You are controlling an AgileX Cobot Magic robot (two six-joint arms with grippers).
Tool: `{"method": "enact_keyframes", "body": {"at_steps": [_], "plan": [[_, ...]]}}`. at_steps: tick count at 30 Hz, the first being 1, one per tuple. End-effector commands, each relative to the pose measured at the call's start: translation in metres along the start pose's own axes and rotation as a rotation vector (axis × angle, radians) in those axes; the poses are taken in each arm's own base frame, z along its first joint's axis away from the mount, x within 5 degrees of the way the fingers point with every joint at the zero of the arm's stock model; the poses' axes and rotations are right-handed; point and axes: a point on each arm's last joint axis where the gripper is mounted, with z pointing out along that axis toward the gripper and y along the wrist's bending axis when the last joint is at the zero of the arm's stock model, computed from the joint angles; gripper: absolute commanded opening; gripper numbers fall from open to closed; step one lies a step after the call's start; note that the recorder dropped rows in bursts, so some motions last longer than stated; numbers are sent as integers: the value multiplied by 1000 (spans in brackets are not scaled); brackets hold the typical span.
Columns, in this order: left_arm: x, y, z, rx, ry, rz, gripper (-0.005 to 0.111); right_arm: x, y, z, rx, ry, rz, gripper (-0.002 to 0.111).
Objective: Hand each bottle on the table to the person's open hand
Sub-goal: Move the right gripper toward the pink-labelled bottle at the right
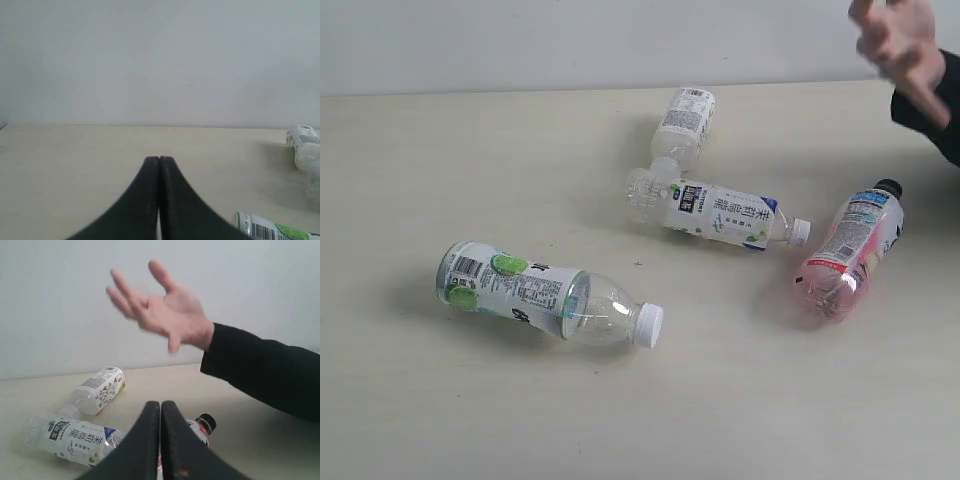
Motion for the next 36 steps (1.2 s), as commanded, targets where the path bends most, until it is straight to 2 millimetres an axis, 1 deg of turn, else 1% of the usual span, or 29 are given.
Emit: {"method": "enact_keyframes", "body": {"at_steps": [1, 5, 9, 15, 23, 26, 28, 30, 31, 32, 34, 35, 36], "plan": [[-1, 0, -1, 4, -14, -2, 0, -1, 0, 0, 2, -27, -11, 1], [-1, 0, -1, 4, -14, -2, 0, -9, 1, -1, -10, -111, -11, 1], [-1, 0, -1, 4, -14, -2, 0, -9, 1, -1, -11, -115, -11, 1], [-1, 0, -1, 4, -14, -2, 0, -20, 3, -3, -28, -243, -14, 1], [-1, 0, -1, 4, -14, -2, 0, -21, 3, -3, -29, -245, -7, 1], [-1, 0, -1, 4, -14, -2, 0, -25, 3, -4, -42, -294, 86, 1], [-1, 0, -1, 4, -14, -2, 0, -29, 2, -5, -60, -335, 215, 1], [-1, 0, -1, 4, -14, -2, 0, -38, 1, -9, -86, -443, 302, 1], [-1, 0, -1, 4, -14, -2, 0, -44, 0, -13, -100, -520, 375, 1], [-1, 0, -1, 4, -14, -2, 0, -47, -2, -14, -108, -554, 459, 1], [-1, 0, -1, 4, -14, -2, 0, -49, -2, -14, -114, -532, 531, 1], [-1, 0, -1, 4, -14, -2, 0, -55, 0, -15, -119, -513, 529, 1], [-1, 0, -1, 4, -14, -2, 0, -67, 4, -14, -112, -448, 482, 1]]}}
